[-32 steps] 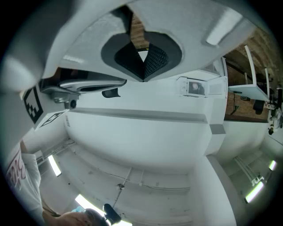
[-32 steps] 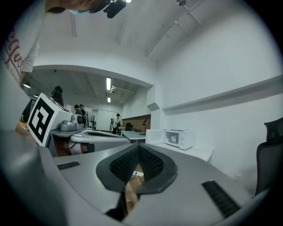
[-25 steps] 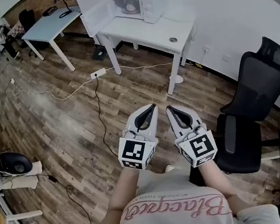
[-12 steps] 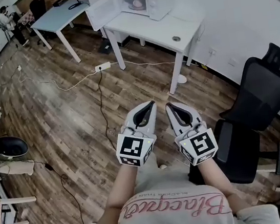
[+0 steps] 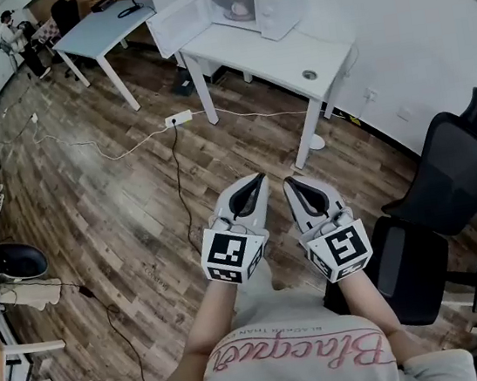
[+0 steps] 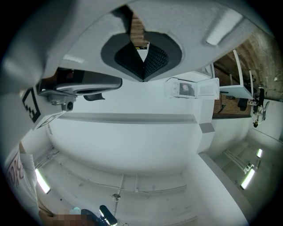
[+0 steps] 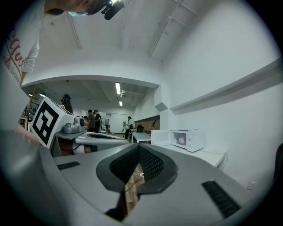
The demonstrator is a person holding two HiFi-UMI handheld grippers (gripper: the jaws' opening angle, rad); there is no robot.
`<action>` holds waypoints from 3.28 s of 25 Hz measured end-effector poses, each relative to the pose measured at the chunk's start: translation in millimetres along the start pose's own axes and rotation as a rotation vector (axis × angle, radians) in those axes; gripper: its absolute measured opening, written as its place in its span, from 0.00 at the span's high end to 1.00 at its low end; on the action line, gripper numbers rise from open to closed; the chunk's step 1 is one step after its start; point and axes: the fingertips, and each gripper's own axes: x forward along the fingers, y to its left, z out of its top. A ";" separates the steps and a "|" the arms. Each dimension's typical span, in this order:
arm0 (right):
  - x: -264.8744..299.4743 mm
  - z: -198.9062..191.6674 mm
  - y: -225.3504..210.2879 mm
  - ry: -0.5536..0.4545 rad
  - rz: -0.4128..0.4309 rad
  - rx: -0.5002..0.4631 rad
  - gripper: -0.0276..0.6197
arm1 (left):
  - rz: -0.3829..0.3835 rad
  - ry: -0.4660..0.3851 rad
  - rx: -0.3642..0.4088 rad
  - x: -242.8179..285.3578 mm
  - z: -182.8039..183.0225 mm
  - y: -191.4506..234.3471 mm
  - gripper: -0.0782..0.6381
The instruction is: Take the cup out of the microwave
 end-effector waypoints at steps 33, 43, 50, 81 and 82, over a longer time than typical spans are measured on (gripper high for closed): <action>243.6 18.4 -72.9 -0.021 -0.084 0.019 0.94 | -0.072 0.035 0.019 148.8 5.5 215.9 0.89; 265.9 23.0 -100.5 -0.073 -0.120 -0.001 0.94 | -0.048 0.045 0.002 172.1 -3.0 239.4 0.89; 301.3 9.8 -139.3 -0.038 -0.095 0.031 0.94 | -0.034 0.030 0.013 218.7 2.8 260.7 0.88; 459.9 1.2 -340.9 0.010 0.046 0.070 0.94 | 0.058 0.030 -0.003 460.1 12.8 349.2 0.89; 463.3 0.3 -345.4 0.012 0.050 0.072 0.94 | 0.059 0.033 -0.003 465.4 12.0 350.5 0.88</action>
